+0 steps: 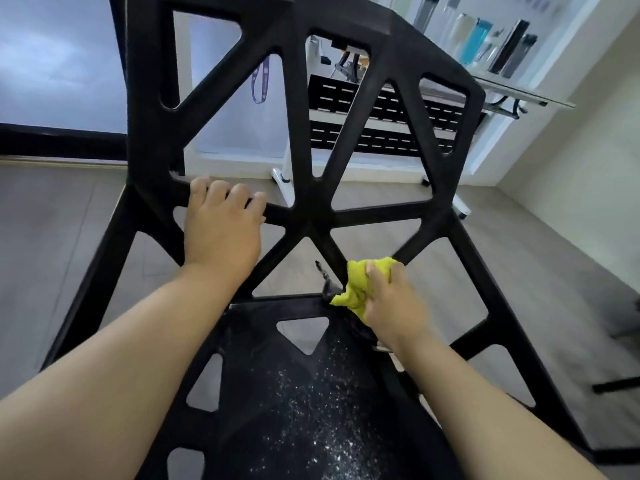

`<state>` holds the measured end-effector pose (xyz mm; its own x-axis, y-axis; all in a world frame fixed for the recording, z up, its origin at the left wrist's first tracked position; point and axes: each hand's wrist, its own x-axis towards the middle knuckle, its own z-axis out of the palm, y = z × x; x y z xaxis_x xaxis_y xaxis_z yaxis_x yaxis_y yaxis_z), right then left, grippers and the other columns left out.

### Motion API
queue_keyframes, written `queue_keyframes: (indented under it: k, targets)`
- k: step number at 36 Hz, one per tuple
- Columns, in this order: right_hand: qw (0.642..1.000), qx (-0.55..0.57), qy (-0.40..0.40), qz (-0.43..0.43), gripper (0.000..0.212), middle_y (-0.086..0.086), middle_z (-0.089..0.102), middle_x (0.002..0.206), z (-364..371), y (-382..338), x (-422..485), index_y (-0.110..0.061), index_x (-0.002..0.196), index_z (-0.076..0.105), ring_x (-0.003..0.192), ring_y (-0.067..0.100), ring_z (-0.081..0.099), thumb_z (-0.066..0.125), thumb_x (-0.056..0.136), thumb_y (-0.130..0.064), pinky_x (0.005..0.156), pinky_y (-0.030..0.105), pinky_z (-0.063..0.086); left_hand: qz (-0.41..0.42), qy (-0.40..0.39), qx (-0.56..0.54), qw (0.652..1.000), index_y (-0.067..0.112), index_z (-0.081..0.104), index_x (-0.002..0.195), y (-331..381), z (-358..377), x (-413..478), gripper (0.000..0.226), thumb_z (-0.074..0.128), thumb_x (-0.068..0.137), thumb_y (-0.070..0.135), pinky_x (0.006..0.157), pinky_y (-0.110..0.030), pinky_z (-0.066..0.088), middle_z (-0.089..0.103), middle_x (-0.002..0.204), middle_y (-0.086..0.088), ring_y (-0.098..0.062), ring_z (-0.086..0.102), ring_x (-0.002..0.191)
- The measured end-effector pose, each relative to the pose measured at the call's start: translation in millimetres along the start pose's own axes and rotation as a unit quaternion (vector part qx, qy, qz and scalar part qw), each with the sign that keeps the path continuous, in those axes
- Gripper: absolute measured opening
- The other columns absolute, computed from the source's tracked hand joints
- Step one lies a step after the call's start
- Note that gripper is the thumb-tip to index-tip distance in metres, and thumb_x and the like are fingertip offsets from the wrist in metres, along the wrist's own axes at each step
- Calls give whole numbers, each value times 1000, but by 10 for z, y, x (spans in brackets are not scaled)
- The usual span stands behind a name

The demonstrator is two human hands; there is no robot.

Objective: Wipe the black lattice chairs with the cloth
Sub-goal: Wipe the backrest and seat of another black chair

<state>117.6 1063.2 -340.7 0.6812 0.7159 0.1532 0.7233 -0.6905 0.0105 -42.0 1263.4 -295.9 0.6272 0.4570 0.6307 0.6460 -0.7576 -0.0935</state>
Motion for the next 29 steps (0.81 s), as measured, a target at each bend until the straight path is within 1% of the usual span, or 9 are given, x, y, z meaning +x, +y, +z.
queue_keyframes:
  k: [4,7,13,18,21,23,25,27,29]
  targets:
    - [990,-28,139,20,46,25,46,121,-303,227,151,-1,128,49,73,31,46,50,83,-8,56,31,31,-9,10,-14,1000,6,67,93,10,30,-10,15,66,84,17,96,-43,24,62,77,-10,-35,55,80]
    - [973,22,213,86,42,28,41,120,-676,323,382,0,128,45,82,39,51,51,88,-7,63,35,35,-10,7,-25,1000,5,67,96,12,36,-13,16,65,85,16,100,-44,22,64,82,-11,-36,55,83]
    - [978,-15,173,116,50,24,33,128,-695,351,504,-4,140,32,84,38,53,45,93,-11,65,36,37,-5,10,-42,999,5,67,97,-5,37,-22,16,64,85,15,104,-44,20,64,84,-12,-36,56,86]
    - [988,52,57,131,51,14,35,123,-239,92,179,-14,144,28,91,33,54,43,96,-22,68,31,35,9,-8,-59,998,3,68,98,-54,37,-48,19,69,79,6,108,-45,17,65,88,-12,-36,57,91]
    - [992,33,-35,113,60,16,26,141,-29,-162,-31,-15,147,21,104,35,55,47,94,-21,80,35,44,19,-34,-68,997,1,63,112,-101,-30,-69,35,68,77,3,112,-48,12,65,103,-14,-38,54,108]
    - [985,61,-64,150,61,15,26,142,-9,-254,-88,-15,146,24,108,34,54,52,92,-21,83,35,43,36,-84,-65,994,3,52,128,-127,-156,-75,43,58,86,7,114,-46,2,58,124,-12,-34,40,128]
    - [983,83,-65,152,44,16,38,134,-30,-256,-67,-15,135,38,106,33,54,48,93,-22,77,33,39,58,-118,-61,989,8,36,141,-165,-265,-71,49,46,94,14,115,-44,-3,39,145,-7,-28,19,141]
    - [986,86,-66,130,20,17,54,114,-124,-253,-53,-19,106,51,93,34,56,40,93,-28,70,31,37,72,-155,-59,984,10,28,145,-217,-393,-86,49,41,97,18,116,-43,0,24,153,-4,-26,7,144]
    - [986,99,-83,102,22,16,58,91,-226,-270,-62,-19,74,41,82,37,56,37,93,-30,69,34,46,83,-174,-54,980,9,32,143,-269,-531,-137,48,41,98,22,117,-39,5,21,155,-4,-24,7,145]
